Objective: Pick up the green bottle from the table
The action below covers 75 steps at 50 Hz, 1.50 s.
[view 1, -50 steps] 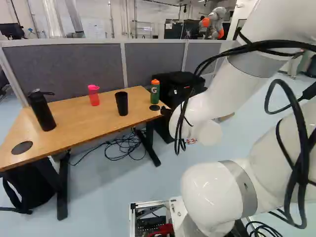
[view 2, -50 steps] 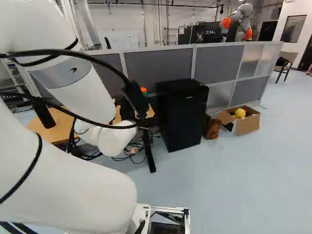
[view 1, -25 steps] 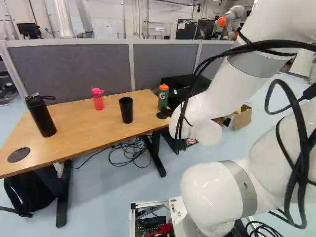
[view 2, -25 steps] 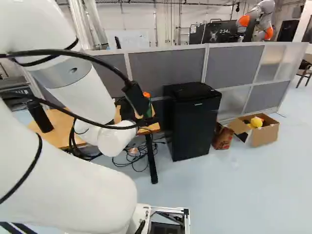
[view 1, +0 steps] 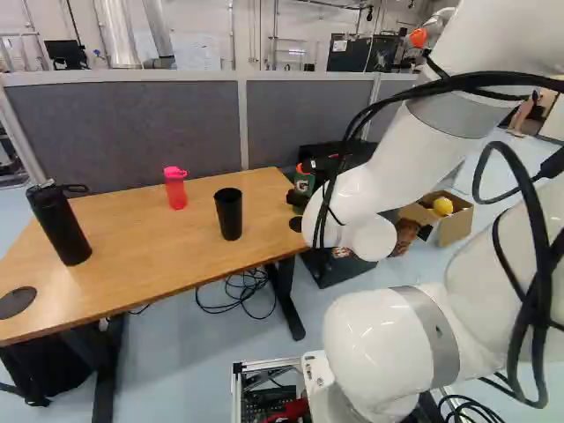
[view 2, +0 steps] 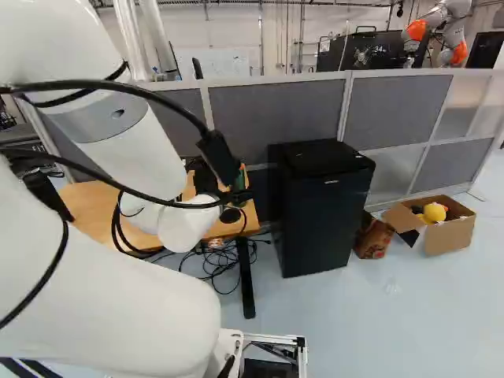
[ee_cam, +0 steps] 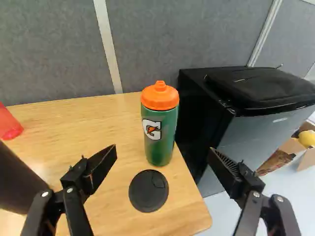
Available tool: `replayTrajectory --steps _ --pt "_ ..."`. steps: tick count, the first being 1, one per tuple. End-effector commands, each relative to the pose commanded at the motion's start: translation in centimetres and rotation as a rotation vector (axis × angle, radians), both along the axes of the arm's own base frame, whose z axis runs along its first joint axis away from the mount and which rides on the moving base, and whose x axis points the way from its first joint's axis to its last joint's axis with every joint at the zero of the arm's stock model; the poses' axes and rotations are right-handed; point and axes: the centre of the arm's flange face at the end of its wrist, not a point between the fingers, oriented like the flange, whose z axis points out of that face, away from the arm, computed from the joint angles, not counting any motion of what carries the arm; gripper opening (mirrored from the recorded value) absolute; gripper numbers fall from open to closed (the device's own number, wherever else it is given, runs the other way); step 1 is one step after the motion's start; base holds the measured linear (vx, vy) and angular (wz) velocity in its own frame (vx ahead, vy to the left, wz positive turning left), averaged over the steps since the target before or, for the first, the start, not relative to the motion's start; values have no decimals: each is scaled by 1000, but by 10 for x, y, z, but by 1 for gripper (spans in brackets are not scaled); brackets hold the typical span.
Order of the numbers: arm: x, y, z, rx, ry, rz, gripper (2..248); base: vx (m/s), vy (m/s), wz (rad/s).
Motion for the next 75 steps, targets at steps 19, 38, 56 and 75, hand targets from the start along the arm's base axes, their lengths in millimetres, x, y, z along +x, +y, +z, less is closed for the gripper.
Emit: replayTrajectory --steps 19,38,56,75 --pt "3 0 0 0 1 0 247 14 -1 -3" --pt "23 0 3 0 10 0 247 0 0 0" --pt "41 0 5 0 15 0 247 0 0 0" --pt "61 0 5 0 21 0 247 0 0 0"
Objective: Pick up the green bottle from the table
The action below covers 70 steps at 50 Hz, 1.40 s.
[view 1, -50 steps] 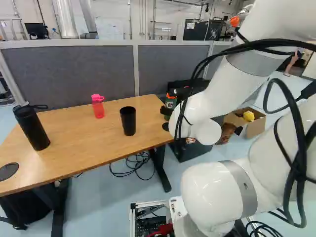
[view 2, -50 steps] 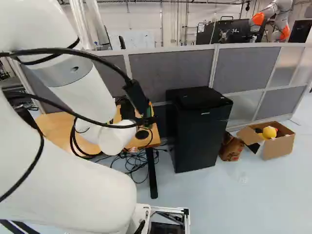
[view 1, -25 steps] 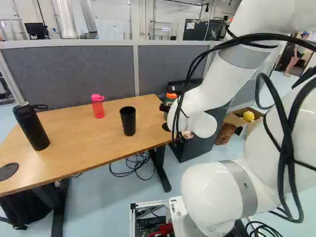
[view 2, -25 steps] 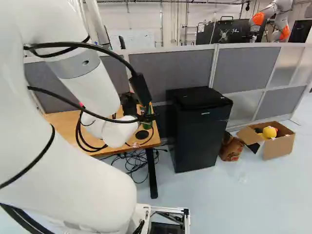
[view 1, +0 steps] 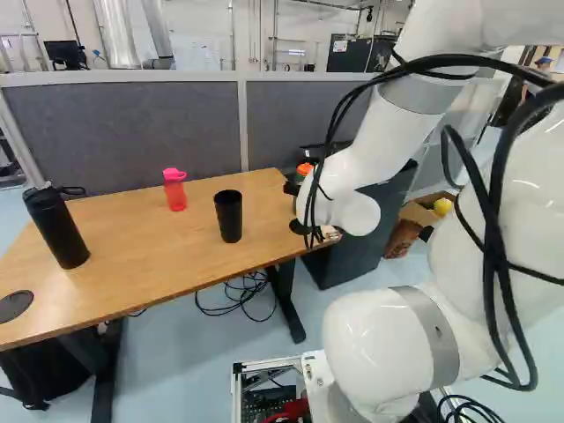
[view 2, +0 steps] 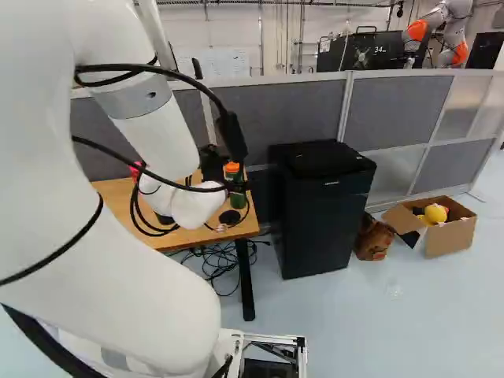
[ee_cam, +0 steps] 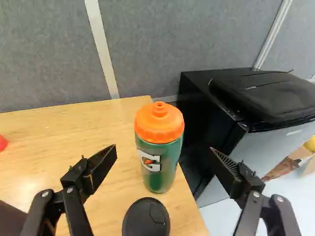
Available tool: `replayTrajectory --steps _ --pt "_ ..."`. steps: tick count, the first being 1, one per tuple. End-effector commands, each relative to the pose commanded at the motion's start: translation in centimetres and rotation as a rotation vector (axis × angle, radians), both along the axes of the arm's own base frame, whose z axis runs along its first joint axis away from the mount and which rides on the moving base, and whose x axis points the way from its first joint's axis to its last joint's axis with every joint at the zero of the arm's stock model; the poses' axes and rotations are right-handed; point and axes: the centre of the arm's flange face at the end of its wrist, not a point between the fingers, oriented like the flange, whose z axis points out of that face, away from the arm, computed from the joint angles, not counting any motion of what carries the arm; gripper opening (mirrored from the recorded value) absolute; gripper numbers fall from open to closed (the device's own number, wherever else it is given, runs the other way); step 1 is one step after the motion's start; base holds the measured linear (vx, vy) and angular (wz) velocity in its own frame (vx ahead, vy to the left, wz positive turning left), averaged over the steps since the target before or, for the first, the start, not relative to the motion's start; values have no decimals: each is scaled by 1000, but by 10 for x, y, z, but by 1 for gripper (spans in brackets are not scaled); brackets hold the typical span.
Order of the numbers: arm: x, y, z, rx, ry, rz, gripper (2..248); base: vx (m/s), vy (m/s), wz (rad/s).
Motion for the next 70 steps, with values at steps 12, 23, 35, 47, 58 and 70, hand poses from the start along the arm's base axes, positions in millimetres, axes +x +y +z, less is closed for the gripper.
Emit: replayTrajectory --steps 12,23,35,47,58,70 --pt "17 0 -9 0 29 0 247 0 0 0" --pt "29 0 -19 0 58 0 247 0 0 0" --pt "35 0 -27 0 80 1 247 0 0 0" --pt "36 1 -28 0 82 3 247 0 0 0" --pt "36 2 -28 0 82 5 247 0 0 0" --pt "36 2 -28 0 82 5 185 0 0 0"
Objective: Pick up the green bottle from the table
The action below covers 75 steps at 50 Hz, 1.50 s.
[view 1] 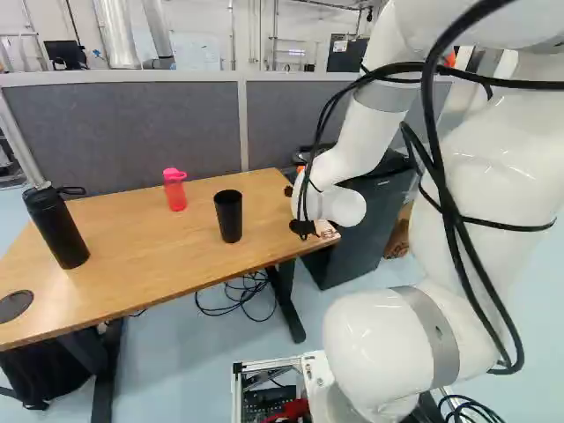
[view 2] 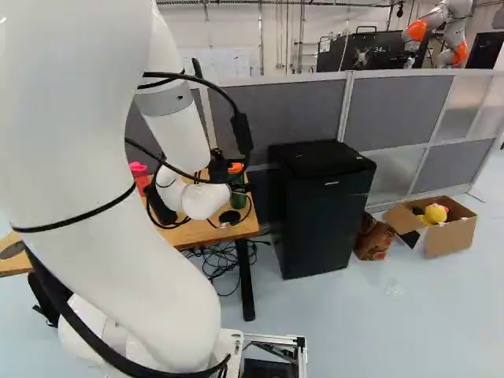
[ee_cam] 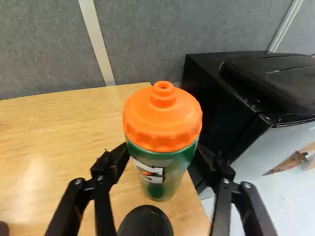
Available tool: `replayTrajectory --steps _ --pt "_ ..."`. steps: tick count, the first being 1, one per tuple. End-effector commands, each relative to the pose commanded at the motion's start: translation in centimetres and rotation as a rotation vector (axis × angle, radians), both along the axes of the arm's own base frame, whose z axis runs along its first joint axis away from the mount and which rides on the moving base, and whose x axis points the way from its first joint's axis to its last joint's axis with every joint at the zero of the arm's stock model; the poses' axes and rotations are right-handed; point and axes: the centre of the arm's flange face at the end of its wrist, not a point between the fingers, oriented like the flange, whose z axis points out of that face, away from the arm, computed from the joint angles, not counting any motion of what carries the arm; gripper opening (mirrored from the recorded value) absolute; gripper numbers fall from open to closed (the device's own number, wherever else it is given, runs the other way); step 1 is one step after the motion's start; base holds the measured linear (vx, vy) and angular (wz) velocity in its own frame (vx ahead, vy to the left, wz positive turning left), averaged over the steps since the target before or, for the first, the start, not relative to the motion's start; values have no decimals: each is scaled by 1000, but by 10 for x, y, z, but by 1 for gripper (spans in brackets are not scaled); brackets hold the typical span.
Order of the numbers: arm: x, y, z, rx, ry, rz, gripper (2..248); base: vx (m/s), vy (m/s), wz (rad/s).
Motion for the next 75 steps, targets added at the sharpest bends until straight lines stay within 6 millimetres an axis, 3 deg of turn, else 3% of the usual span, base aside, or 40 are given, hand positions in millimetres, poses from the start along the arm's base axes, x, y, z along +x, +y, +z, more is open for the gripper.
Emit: replayTrajectory --steps 3,4,8,9,15,37,75 --pt "0 0 0 0 0 0 185 0 0 0" --pt "0 0 0 0 0 0 146 0 0 0" --pt "0 0 0 0 0 0 146 0 0 0" --pt "0 0 0 0 0 0 118 0 0 0" --pt "0 0 0 0 0 0 112 0 0 0" --pt "-2 0 6 0 -17 0 112 0 0 0" --pt "-27 0 33 0 -94 0 112 0 0 0"
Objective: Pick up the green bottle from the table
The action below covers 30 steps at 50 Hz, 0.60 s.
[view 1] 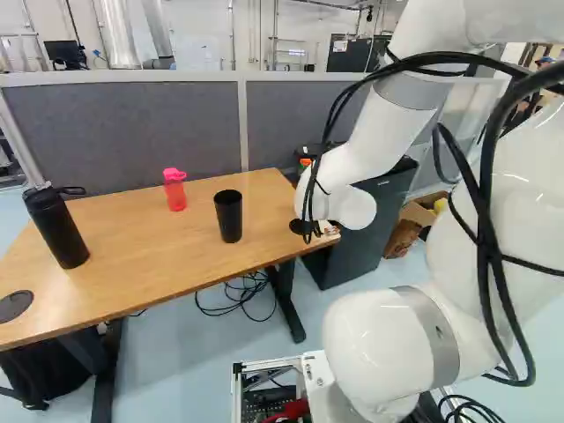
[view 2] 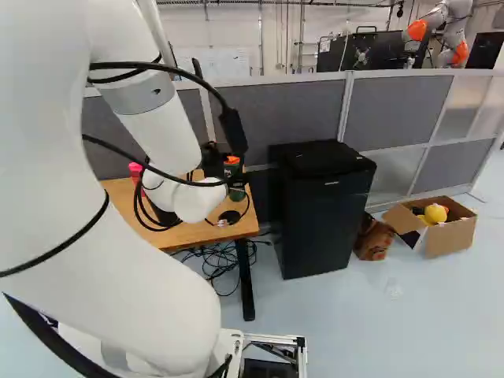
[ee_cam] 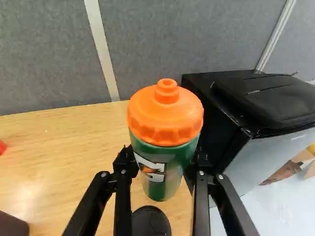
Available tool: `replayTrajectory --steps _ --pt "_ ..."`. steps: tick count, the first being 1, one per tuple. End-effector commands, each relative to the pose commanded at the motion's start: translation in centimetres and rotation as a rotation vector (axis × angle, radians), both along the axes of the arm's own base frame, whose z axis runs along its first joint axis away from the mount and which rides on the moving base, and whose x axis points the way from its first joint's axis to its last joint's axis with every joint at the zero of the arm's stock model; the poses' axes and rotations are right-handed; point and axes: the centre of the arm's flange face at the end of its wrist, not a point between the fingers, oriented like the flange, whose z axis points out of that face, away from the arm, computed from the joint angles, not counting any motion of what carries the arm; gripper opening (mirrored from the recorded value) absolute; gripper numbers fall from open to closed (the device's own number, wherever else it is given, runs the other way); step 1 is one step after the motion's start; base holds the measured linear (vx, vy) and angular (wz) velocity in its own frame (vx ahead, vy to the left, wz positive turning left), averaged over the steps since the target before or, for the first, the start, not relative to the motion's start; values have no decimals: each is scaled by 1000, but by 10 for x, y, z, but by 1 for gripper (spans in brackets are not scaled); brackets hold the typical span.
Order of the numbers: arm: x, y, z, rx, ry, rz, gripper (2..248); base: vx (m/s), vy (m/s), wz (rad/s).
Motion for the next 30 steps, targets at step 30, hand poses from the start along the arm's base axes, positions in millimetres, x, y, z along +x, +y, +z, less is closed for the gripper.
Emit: replayTrajectory --steps 30 --pt "-12 0 -1 0 -2 -1 112 0 0 0"
